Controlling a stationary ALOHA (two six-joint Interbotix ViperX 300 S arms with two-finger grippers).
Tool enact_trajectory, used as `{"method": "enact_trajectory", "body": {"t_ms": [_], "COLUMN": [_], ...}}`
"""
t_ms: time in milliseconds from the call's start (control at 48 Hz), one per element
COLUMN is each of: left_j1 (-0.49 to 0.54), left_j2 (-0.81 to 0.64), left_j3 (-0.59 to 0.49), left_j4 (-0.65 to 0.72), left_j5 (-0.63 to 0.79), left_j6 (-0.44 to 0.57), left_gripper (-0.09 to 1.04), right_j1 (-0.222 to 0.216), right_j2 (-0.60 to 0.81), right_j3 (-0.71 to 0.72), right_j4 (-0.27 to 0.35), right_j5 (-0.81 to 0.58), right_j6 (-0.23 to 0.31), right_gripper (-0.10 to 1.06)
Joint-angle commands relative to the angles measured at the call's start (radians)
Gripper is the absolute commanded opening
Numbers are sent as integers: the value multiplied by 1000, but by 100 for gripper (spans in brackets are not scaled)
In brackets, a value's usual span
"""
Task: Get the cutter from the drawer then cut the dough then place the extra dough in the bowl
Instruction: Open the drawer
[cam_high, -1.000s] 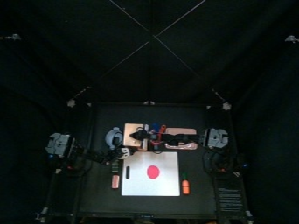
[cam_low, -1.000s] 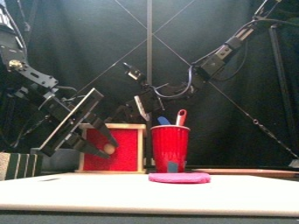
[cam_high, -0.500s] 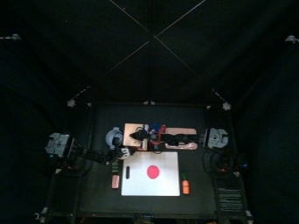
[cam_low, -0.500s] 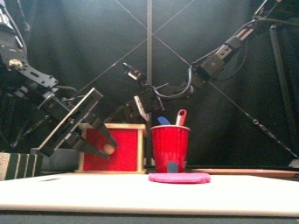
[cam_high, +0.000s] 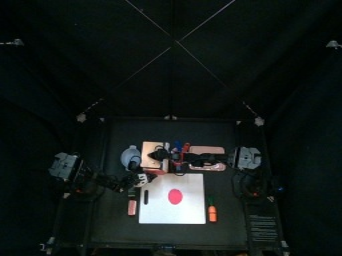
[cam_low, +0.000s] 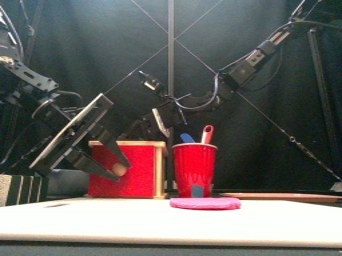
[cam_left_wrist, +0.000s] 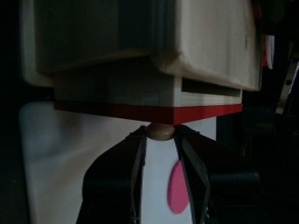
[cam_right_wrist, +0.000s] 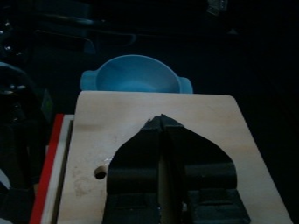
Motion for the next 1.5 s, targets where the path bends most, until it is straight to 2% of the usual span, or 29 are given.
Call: {"method": "enact_trajectory", "body": {"t_ms": [21, 417, 1271, 1500], "left_j1": [-49, -133, -152, -150], "left_j2": [-3, -11, -37, -35], "left_j3": [-9, -46, -55, -41], "left_j4": [-12, -72, -80, -60], "left_j5": [25, 26, 37, 0], "left_j6": [0, 0, 3, 9], "left_gripper": [55, 55, 55, 61], "right_j1": [12, 0, -12, -11], "right_j2": [-2, -3, -3, -2], "right_j3": [3, 2, -20, -23], "right_j4": [-3, -3, -8, -8], "right_j5": [26, 35, 66, 67], "right_j6": [2, 2, 0, 0], "right_gripper": [2, 2, 2, 2]}}
